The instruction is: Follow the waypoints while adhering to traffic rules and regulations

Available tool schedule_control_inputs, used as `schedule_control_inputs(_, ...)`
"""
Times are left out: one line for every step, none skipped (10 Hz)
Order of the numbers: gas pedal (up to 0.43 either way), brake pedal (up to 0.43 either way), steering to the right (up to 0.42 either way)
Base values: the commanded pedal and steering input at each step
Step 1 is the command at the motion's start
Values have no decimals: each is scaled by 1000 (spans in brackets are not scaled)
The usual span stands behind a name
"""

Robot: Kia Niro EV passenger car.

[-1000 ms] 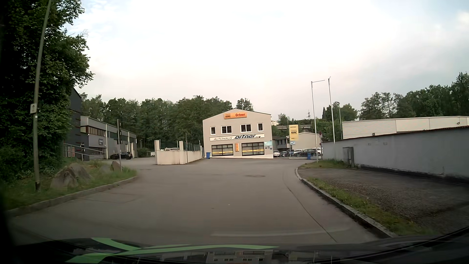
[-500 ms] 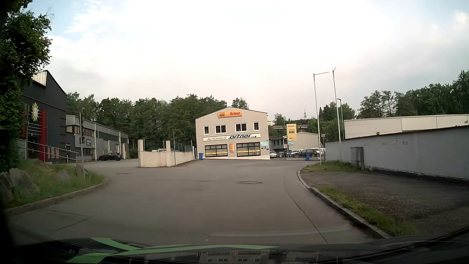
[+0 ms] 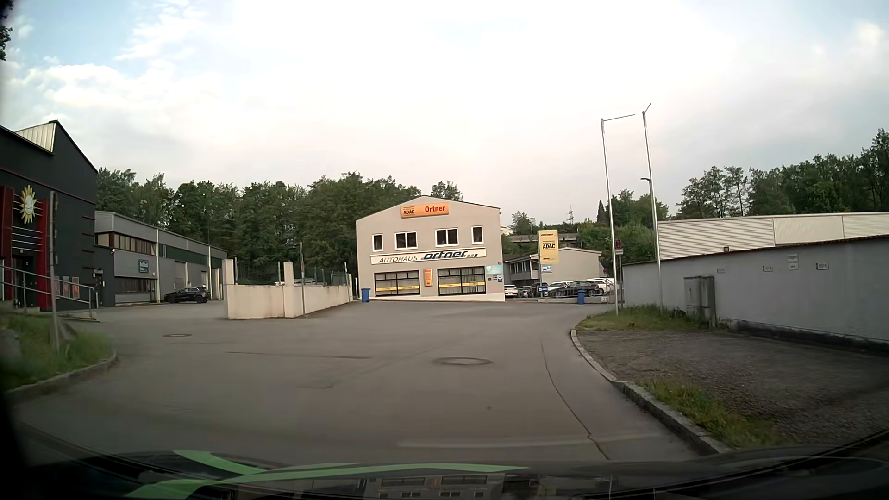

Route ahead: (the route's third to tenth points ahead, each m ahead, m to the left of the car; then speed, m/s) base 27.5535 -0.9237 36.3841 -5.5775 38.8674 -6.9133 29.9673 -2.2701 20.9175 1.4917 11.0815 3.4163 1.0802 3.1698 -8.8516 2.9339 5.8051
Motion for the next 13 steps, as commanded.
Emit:
schedule_control_inputs(8,0,19)
schedule_control_inputs(0,0,18)
schedule_control_inputs(0,0,18)
schedule_control_inputs(0,0,18)
schedule_control_inputs(0,0,18)
schedule_control_inputs(0,0,18)
schedule_control_inputs(0,0,18)
schedule_control_inputs(0,0,18)
schedule_control_inputs(0,0,17)
schedule_control_inputs(8,0,16)
schedule_control_inputs(20,0,16)
schedule_control_inputs(20,0,15)
schedule_control_inputs(20,0,15)
